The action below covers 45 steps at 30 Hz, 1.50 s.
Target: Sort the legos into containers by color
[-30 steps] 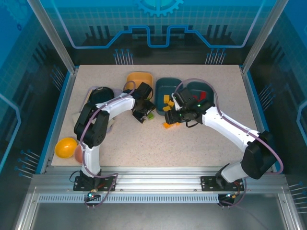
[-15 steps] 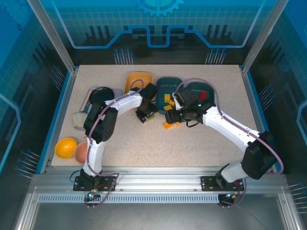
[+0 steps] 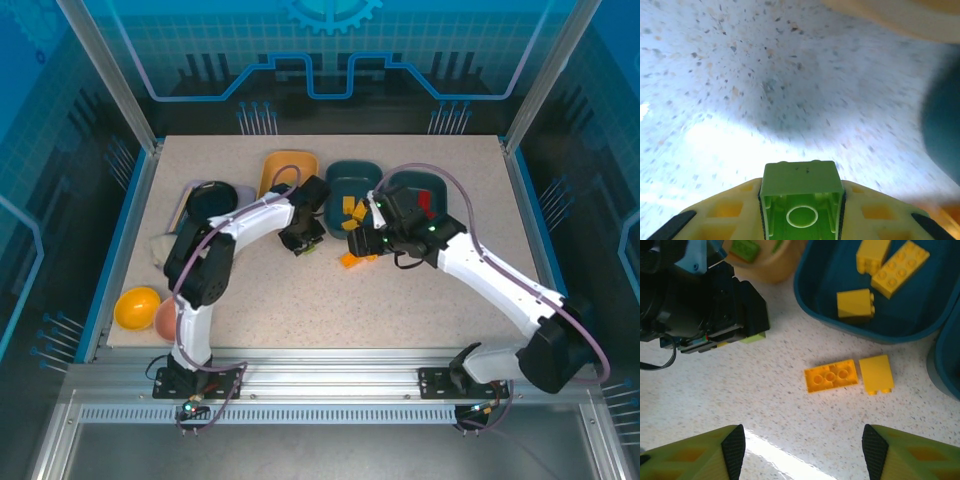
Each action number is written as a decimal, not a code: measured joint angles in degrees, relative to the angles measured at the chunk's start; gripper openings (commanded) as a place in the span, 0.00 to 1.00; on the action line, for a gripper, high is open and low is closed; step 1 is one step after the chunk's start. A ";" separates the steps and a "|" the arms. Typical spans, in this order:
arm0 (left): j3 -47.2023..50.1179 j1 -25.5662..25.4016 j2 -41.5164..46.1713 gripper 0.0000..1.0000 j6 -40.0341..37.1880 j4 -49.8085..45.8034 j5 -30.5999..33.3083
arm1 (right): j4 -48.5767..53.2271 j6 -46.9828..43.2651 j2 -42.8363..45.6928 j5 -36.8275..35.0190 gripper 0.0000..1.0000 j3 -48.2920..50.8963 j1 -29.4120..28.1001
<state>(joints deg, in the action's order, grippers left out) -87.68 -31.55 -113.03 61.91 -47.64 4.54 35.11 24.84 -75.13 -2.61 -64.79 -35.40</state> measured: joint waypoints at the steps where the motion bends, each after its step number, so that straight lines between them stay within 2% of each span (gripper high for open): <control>1: -0.02 0.00 2.40 0.29 -0.61 -0.52 0.22 | -1.16 0.15 1.20 0.74 0.70 0.35 0.09; 6: -5.99 2.80 9.60 0.31 -5.51 -4.20 1.70 | -10.05 2.40 4.52 5.95 0.78 1.99 1.29; 10: -13.00 9.03 7.61 0.31 -9.97 -4.20 1.73 | -18.03 5.38 3.78 9.09 0.86 4.28 1.84; 16: -25.97 15.37 -5.38 0.33 -14.97 -2.75 -0.17 | -24.30 7.91 -1.77 11.19 0.86 3.43 2.58; 22: -43.63 16.44 -22.34 0.33 -16.17 -2.67 -5.14 | -24.41 9.09 -6.14 12.13 0.86 0.50 4.68; 24: -46.23 16.39 -25.49 0.34 -15.47 -2.71 -6.23 | -24.41 9.53 -6.23 12.13 0.86 0.44 5.29; 34: -48.92 16.61 -32.02 0.44 -10.51 -1.22 -11.74 | -24.20 10.34 -7.28 12.35 0.86 0.39 5.90; 38: -49.20 16.61 -32.65 0.53 -9.64 -1.49 -12.63 | -23.26 10.32 -8.17 12.28 0.85 0.37 5.90; 42: -49.22 16.63 -32.65 0.64 -9.27 -1.64 -12.94 | -17.42 9.68 -10.23 10.54 0.83 -1.51 5.88; 45: -49.22 16.63 -32.46 0.68 -9.31 -1.81 -12.96 | -12.74 9.70 -10.78 7.41 0.82 -2.08 5.70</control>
<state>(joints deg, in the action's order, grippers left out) -136.90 -14.92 -145.49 52.60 -49.45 -8.43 22.37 34.54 -85.91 4.80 -66.87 -29.69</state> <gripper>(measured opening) 0.660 0.827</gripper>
